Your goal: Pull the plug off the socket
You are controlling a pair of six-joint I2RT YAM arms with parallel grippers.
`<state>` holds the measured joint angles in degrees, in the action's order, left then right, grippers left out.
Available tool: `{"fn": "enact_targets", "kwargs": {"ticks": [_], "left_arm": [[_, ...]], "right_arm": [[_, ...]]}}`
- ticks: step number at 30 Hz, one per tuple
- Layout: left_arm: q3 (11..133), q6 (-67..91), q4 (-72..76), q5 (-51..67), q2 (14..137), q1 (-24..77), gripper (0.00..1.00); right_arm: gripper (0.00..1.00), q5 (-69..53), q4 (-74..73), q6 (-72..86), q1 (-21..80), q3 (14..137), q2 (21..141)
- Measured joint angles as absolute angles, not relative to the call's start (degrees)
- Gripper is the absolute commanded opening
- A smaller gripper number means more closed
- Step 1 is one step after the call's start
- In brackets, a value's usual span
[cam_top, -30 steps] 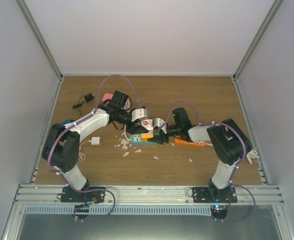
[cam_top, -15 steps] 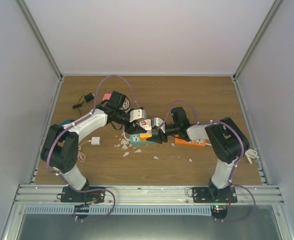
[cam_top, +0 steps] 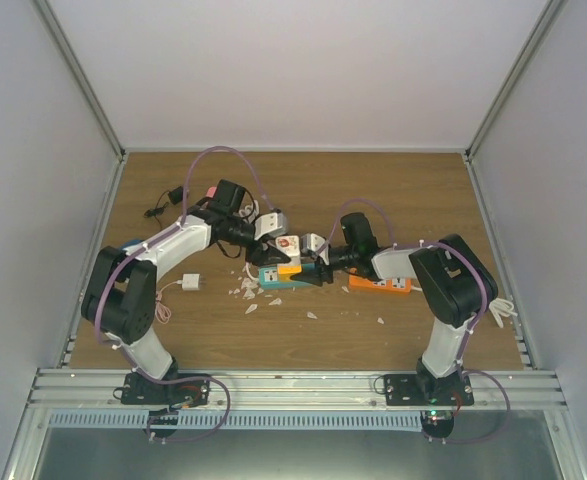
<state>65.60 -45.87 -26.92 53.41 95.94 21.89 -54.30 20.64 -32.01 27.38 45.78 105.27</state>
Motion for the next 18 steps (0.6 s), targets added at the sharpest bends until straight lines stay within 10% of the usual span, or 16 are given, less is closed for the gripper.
{"fn": "enact_targets", "kwargs": {"ticks": [18], "left_arm": [[64.25, -46.83, -27.14, 56.69, 93.76, 19.22, 0.05]], "right_arm": [[0.14, -55.11, 22.28, -31.53, 28.18, 46.87, 105.32]]}}
